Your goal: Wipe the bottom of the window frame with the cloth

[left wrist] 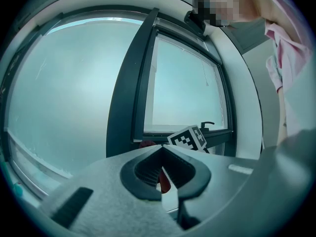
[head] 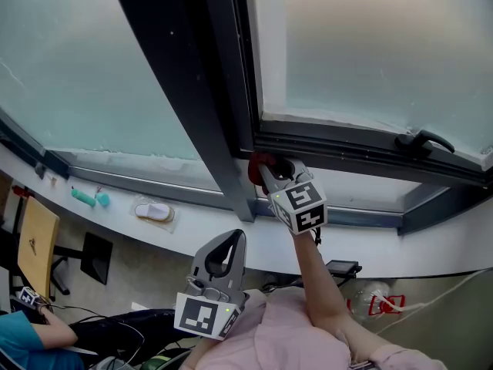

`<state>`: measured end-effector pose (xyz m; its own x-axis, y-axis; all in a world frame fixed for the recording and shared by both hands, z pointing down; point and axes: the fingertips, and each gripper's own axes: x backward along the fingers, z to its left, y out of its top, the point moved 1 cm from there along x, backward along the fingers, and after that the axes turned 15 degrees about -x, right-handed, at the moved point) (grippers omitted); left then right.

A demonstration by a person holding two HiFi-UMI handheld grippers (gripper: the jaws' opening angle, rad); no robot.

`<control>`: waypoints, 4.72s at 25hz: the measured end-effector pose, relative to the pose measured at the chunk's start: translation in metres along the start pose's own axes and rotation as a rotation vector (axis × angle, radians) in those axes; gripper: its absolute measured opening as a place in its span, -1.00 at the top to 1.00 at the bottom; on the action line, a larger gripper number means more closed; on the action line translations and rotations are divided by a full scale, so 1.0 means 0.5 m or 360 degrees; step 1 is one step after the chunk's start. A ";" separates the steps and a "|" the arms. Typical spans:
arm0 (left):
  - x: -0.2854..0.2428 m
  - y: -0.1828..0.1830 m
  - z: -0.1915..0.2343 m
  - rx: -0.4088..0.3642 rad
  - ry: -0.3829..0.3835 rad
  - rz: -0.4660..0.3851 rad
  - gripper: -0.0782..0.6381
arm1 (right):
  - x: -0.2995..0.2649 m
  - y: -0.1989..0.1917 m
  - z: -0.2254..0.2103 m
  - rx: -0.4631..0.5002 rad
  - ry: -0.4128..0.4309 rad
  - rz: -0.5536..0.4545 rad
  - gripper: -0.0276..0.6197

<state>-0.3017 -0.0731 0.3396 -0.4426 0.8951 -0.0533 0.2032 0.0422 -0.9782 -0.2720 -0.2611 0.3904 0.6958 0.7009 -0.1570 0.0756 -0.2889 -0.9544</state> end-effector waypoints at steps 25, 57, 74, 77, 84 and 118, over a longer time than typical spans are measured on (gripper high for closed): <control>-0.083 0.029 -0.109 -0.0006 -0.0260 -0.0071 0.78 | 0.134 0.009 -0.116 0.0010 -0.0163 -0.0043 0.75; -0.085 0.024 -0.100 0.0013 -0.0318 -0.0097 0.78 | 0.183 0.014 -0.159 0.0034 -0.0288 -0.0092 0.75; -0.114 0.018 -0.092 0.0003 -0.0353 -0.0095 0.78 | 0.199 0.017 -0.172 0.0078 -0.0277 -0.0058 0.76; -0.124 0.021 -0.091 -0.0002 -0.0350 -0.0104 0.78 | 0.200 0.016 -0.172 0.0080 -0.0254 -0.0054 0.76; -0.140 0.036 -0.069 -0.0014 -0.0283 -0.0136 0.78 | 0.200 0.012 -0.171 0.0075 -0.0192 -0.0057 0.76; -0.140 0.040 -0.065 -0.0014 -0.0249 -0.0141 0.78 | 0.227 0.018 -0.195 0.0131 -0.0260 -0.0049 0.76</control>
<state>-0.2383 -0.1207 0.3301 -0.5894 0.8079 0.0020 0.1647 0.1226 -0.9787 -0.1228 -0.2478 0.3889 0.5680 0.8072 -0.1603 0.0314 -0.2159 -0.9759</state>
